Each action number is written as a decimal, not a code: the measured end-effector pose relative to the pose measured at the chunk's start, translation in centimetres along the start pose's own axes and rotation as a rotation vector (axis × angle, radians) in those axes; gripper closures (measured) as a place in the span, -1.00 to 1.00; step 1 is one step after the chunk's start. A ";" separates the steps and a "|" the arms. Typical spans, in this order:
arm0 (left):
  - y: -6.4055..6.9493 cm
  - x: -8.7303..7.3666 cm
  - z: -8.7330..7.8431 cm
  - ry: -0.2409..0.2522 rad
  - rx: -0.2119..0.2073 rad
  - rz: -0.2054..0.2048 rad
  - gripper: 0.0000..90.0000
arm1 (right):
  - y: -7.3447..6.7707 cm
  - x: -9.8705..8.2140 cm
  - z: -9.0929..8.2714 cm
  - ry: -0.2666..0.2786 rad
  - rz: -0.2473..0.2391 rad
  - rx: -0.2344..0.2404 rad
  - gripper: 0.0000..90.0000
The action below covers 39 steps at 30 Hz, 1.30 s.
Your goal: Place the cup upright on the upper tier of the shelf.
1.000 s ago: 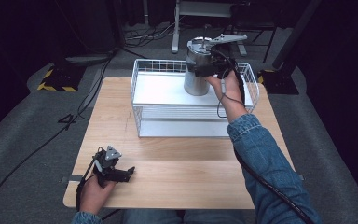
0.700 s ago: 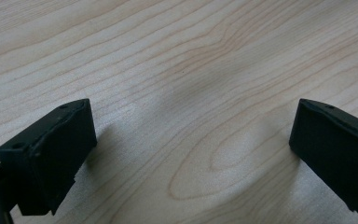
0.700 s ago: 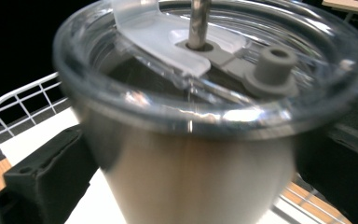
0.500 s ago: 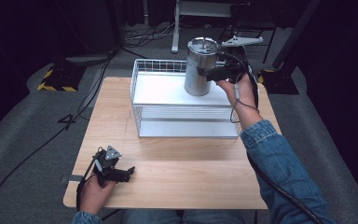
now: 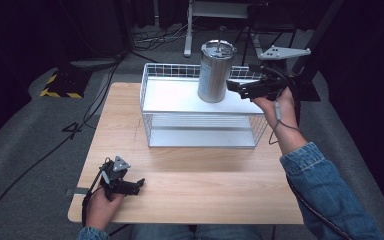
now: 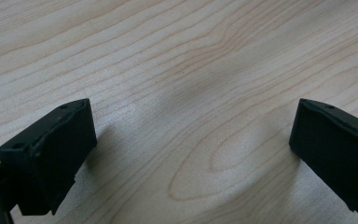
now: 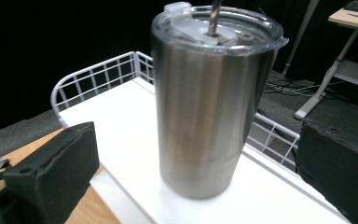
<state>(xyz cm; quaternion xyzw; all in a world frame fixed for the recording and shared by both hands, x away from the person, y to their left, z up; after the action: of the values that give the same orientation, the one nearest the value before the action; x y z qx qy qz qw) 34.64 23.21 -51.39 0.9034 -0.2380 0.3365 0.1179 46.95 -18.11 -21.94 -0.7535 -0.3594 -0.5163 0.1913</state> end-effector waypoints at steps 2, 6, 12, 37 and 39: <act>0.0 0.0 0.0 0.000 0.000 -0.001 -0.98 | -0.3 -0.3 -0.7 -0.004 -0.001 0.010 -1.00; 0.0 0.0 0.0 0.001 -0.004 -0.008 -0.98 | -0.7 -1.0 -2.1 0.003 -0.009 0.023 -1.00; 0.0 0.0 0.0 0.001 -0.005 -0.008 -0.98 | -0.7 -2.5 -4.0 0.000 0.000 0.044 -1.00; 0.1 0.1 0.1 0.002 -0.005 -0.016 -0.98 | -1.8 -10.0 -8.7 -0.100 -0.017 0.001 -0.99; 0.1 0.1 0.1 0.001 -0.005 -0.016 -0.98 | -1.9 -10.8 -8.7 -0.112 -0.009 0.003 -0.99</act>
<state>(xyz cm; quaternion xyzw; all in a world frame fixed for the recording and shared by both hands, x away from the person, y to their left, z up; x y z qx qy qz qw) 34.73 23.07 -51.42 0.9048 -0.2316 0.3356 0.1230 37.70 -26.33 -28.58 -0.7793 -0.3737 -0.4735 0.1696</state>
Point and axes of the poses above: each handheld gripper's, and its own axes: z roughly forward along the jaws, x roughly out of its top, y roughly to its right, the point moved 1 cm from there along z, roughly forward along the jaws, and after that the axes turned 3 degrees about -z, right-handed, at the moved point
